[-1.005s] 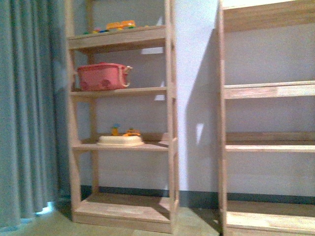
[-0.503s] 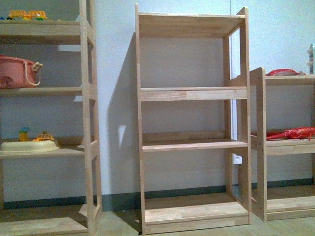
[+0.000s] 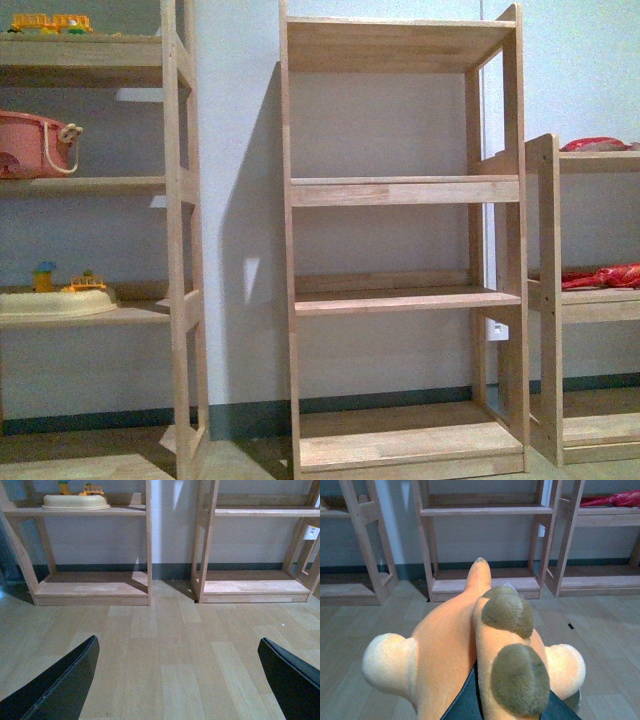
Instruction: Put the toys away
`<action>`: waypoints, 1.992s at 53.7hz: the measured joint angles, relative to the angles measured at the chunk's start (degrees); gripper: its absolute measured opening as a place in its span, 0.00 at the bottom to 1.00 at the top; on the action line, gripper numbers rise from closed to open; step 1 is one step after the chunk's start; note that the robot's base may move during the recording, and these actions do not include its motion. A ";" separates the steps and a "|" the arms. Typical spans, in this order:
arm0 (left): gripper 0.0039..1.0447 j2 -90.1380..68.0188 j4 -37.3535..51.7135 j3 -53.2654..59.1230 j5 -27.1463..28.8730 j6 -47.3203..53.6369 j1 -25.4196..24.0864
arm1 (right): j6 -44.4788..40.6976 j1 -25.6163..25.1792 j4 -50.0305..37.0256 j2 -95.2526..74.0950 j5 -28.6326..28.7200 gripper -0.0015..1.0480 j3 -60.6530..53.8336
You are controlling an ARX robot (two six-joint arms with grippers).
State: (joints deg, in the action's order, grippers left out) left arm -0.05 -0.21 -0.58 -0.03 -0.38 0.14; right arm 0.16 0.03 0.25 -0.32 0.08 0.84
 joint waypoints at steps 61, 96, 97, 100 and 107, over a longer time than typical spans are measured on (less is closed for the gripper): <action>0.94 0.07 0.00 0.00 0.04 -0.02 -0.09 | 0.00 0.04 0.00 -0.02 0.39 0.06 0.00; 0.94 0.07 0.00 0.00 0.02 -0.02 -0.09 | -0.02 0.00 0.00 -0.02 -0.07 0.06 0.00; 0.94 0.07 0.00 0.00 0.00 -0.02 -0.09 | 0.00 0.00 0.00 -0.02 -0.07 0.06 0.00; 0.94 0.07 0.00 0.00 0.02 -0.02 -0.09 | 0.00 0.00 0.00 -0.02 -0.07 0.06 0.00; 0.94 0.07 0.00 0.00 0.02 -0.02 -0.09 | 0.00 0.00 0.00 -0.02 -0.04 0.06 0.00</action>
State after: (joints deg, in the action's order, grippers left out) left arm 0.01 -0.21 -0.58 -0.01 -0.40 0.05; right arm 0.16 0.03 0.25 -0.34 0.03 0.84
